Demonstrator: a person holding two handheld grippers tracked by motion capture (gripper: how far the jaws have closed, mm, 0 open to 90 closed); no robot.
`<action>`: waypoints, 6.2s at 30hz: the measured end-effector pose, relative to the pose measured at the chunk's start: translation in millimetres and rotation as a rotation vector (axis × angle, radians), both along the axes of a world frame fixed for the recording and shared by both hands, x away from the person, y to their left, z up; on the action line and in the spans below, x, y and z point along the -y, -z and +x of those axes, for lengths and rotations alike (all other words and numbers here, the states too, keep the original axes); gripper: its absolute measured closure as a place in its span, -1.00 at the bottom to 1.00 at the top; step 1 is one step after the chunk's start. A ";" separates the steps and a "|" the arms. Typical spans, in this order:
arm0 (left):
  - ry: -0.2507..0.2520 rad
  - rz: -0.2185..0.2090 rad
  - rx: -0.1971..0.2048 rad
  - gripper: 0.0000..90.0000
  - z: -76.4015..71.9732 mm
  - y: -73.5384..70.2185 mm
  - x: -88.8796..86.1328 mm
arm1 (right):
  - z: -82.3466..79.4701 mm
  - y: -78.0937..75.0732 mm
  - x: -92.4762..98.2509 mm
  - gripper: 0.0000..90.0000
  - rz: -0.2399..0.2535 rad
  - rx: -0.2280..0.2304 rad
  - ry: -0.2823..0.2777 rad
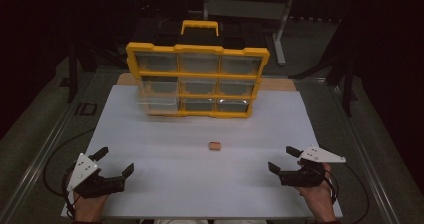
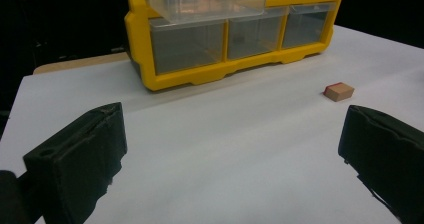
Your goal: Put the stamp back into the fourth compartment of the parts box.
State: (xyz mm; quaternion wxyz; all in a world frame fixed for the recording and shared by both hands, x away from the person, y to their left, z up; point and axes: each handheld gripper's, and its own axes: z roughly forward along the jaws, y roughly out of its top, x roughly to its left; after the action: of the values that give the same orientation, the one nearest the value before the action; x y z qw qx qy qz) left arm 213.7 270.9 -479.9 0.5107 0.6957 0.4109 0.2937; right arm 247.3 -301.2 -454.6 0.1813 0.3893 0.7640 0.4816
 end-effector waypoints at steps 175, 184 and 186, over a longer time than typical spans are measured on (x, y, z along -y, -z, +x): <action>0.003 0.014 -0.009 -1.00 -0.8 4.0 5.1 | 138.6 39.5 -185.4 0.48 -0.500 -0.336 -0.372; 0.002 0.021 -0.010 -1.00 -0.9 4.0 5.4 | 140.4 24.5 -173.3 0.48 -0.435 -0.367 -0.311; 0.001 0.017 -0.008 -1.00 -1.0 4.0 5.5 | 140.4 20.5 -170.7 0.48 -0.415 -0.377 -0.298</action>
State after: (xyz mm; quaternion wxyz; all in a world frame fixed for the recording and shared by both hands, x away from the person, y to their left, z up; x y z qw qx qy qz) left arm 212.7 265.4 -483.9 0.5033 0.7015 0.4101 0.2939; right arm 387.7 -130.5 -475.1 0.0396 0.3101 0.9147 0.2562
